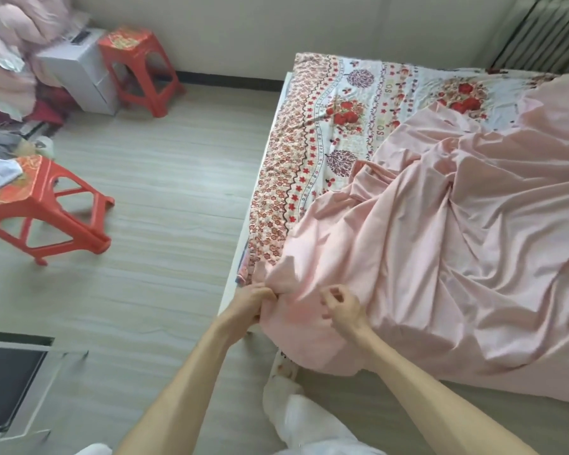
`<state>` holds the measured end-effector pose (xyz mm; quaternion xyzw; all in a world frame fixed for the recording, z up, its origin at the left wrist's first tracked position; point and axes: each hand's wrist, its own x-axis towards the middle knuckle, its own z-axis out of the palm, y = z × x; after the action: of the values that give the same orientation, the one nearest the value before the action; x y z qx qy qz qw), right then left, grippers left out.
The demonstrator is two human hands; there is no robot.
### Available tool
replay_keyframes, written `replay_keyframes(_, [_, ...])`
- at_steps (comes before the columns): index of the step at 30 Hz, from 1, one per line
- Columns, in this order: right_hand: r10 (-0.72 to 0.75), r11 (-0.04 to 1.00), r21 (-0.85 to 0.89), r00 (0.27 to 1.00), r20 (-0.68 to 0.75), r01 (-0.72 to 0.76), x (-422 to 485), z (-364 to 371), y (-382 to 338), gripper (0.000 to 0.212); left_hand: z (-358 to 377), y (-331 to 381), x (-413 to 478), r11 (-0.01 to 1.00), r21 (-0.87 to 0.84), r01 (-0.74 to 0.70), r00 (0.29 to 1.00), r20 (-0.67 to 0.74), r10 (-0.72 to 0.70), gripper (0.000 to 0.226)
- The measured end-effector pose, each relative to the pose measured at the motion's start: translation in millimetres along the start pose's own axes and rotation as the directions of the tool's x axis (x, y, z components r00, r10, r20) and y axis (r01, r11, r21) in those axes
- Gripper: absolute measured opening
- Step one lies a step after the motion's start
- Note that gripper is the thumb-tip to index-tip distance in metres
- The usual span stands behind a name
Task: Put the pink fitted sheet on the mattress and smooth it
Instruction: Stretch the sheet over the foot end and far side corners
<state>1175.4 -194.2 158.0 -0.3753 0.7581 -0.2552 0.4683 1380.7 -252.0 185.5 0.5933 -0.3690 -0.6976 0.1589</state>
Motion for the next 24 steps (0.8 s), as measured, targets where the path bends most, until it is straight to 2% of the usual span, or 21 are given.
replay_keyframes(2, [0.044, 0.998, -0.041, 0.999, -0.016, -0.045, 31, 17, -29, 0.062, -15, 3, 8, 0.992, 0.119, 0.033, 0.999, 0.022, -0.036, 0.047])
replay_keyframes(4, [0.135, 0.989, -0.074, 0.988, 0.077, -0.13, 55, 36, -53, 0.081, -28, 10, 16, 0.968, 0.247, 0.034, 0.997, 0.052, -0.048, 0.036])
replay_keyframes(5, [0.2, 0.979, -0.053, 0.969, 0.143, -0.195, 64, 44, -64, 0.076, -35, 16, 20, 0.941, 0.337, 0.021, 0.997, 0.066, -0.046, 0.025])
replay_keyframes(6, [0.261, 0.964, -0.014, 0.94, 0.22, -0.264, 73, 57, -72, 0.06, -46, 23, 26, 0.902, 0.432, 0.004, 0.995, 0.088, -0.047, 0.017])
replay_keyframes(8, [0.319, 0.942, -0.001, 0.894, 0.316, -0.335, 80, 71, -77, 0.03, -56, 40, 29, 0.794, 0.606, -0.05, 0.983, 0.171, -0.068, 0.016])
replay_keyframes(9, [0.326, 0.94, -0.009, 0.889, 0.321, -0.341, 85, 79, -78, 0.025, -61, 46, 32, 0.735, 0.674, -0.075, 0.977, 0.197, -0.081, 0.022])
replay_keyframes(12, [0.302, 0.923, 0.143, 0.903, 0.305, -0.357, 94, 96, -83, 0.018, -80, 59, 45, 0.681, 0.73, -0.068, 0.969, 0.21, -0.129, 0.038])
replay_keyframes(14, [0.293, 0.862, 0.341, 0.917, 0.269, -0.375, 99, 104, -93, 0.014, -94, 57, 57, 0.677, 0.736, -0.018, 0.964, 0.192, -0.183, 0.034])
replay_keyframes(16, [0.316, 0.781, 0.489, 0.921, 0.228, -0.389, 103, 107, -101, 0.022, -108, 49, 69, 0.645, 0.761, 0.075, 0.948, 0.146, -0.282, 0.027])
replay_keyframes(18, [0.334, 0.713, 0.577, 0.917, 0.22, -0.398, 101, 104, -110, 0.025, -121, 41, 77, 0.532, 0.833, 0.151, 0.904, 0.101, -0.416, 0.033])
replay_keyframes(21, [0.362, 0.701, 0.575, 0.905, 0.224, -0.423, 98, 100, -115, 0.026, -138, 43, 89, 0.254, 0.954, 0.161, 0.819, 0.014, -0.573, 0.037])
replay_keyframes(22, [0.376, 0.705, 0.562, 0.9, 0.221, -0.433, 97, 101, -117, 0.024, -144, 47, 99, 0.183, 0.974, 0.132, 0.814, -0.001, -0.581, 0.039])
replay_keyframes(24, [0.375, 0.757, 0.512, 0.911, 0.17, -0.407, 99, 104, -122, 0.016, -151, 61, 127, 0.169, 0.985, 0.039, 0.868, 0.05, -0.494, 0.044])
